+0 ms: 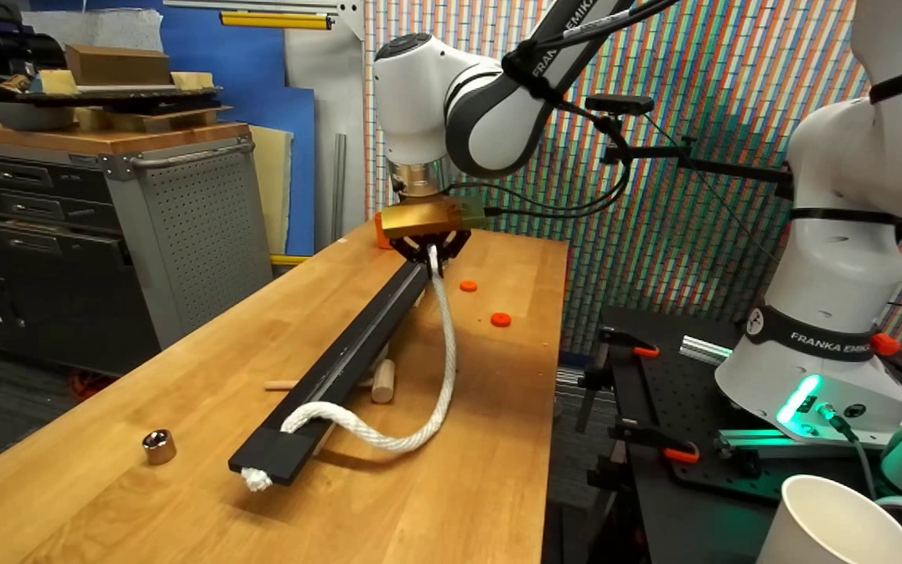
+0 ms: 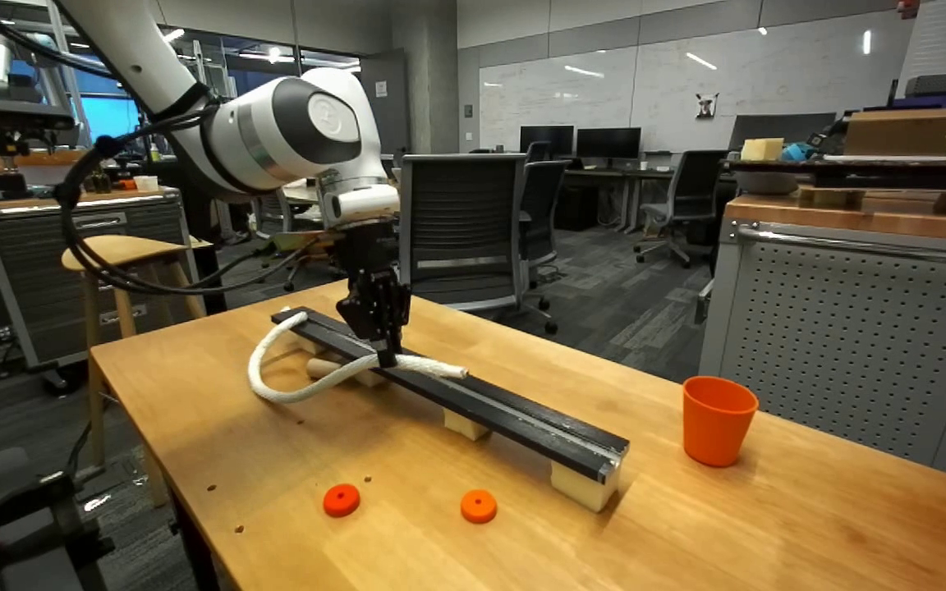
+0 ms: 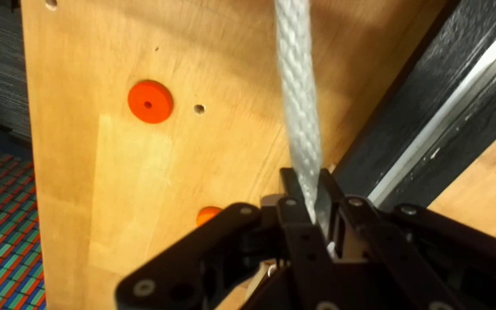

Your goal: Put the white rope in the hole on the black object

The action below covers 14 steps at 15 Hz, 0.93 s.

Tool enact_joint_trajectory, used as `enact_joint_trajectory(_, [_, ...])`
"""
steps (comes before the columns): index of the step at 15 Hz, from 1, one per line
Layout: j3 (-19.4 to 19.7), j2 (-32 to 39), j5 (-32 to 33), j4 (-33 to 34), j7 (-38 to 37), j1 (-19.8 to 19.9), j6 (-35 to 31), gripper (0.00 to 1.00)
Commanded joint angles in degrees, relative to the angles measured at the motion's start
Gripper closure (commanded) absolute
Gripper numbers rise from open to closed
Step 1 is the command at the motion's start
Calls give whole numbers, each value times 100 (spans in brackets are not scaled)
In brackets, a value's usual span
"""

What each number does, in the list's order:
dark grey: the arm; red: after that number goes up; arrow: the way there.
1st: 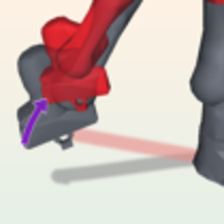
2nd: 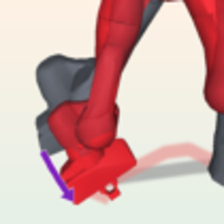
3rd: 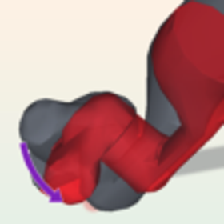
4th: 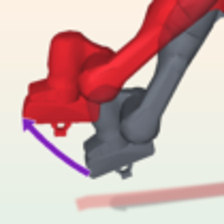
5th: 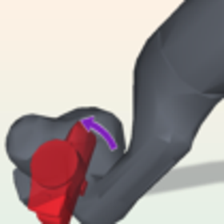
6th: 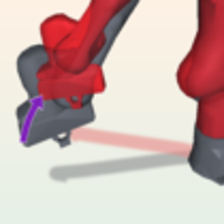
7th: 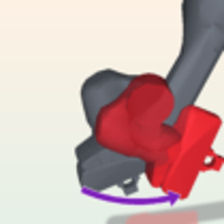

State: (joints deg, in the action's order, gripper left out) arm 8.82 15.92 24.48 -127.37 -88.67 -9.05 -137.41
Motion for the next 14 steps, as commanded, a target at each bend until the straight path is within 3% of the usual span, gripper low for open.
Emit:
enact_joint_trajectory(1, [69, 120, 113, 472, -126, 173, 415, 96])
enact_joint_trajectory(6, [42, 53, 11, 684, 75, 400, 586, 96])
enact_joint_trajectory(7, [18, 74, 13, 519, 2, 407, 391, 85])
enact_joint_trajectory(14, [18, 74, 12, 573, 3, 423, 434, 85])
